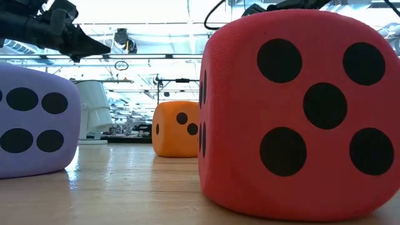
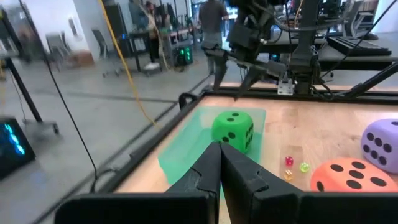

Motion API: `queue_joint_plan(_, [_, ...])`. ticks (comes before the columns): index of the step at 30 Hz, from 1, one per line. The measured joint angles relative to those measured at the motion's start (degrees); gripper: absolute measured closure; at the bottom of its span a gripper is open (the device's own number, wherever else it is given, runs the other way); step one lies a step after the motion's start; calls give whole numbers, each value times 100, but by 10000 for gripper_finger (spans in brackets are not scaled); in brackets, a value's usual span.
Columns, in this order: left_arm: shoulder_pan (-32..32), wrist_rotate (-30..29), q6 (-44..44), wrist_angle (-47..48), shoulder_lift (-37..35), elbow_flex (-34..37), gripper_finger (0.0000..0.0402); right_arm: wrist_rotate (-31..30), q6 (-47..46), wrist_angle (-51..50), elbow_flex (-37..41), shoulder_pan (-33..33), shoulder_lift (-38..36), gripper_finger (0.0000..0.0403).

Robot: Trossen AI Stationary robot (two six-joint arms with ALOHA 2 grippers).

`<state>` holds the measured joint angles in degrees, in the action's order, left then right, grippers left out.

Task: Pick & Place Dice
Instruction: Put the large green dice into the light blue bin

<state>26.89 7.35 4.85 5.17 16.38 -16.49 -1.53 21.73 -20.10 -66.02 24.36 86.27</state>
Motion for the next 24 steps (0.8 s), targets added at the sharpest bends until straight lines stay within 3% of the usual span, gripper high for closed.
queue_joint_plan(3, [0, -2, -112, -77, 424, 0, 384, 37, 50, 97, -9, 0, -20, 354])
queue_joint_plan(5, [-2, -57, -110, -316, 837, 0, 393, 284, 118, 35, -9, 11, -29, 387])
queue_joint_plan(13, [0, 63, -86, -1599, 1998, 0, 387, 321, -94, -576, -9, -22, -114, 400])
queue_joint_plan(19, [0, 113, -112, -1890, 2046, 2, 395, 885, -261, -704, -9, 235, -368, 402])
queue_joint_plan(24, [0, 85, -53, -1882, 2048, 2, 395, 822, -264, -619, -9, 199, -156, 402])
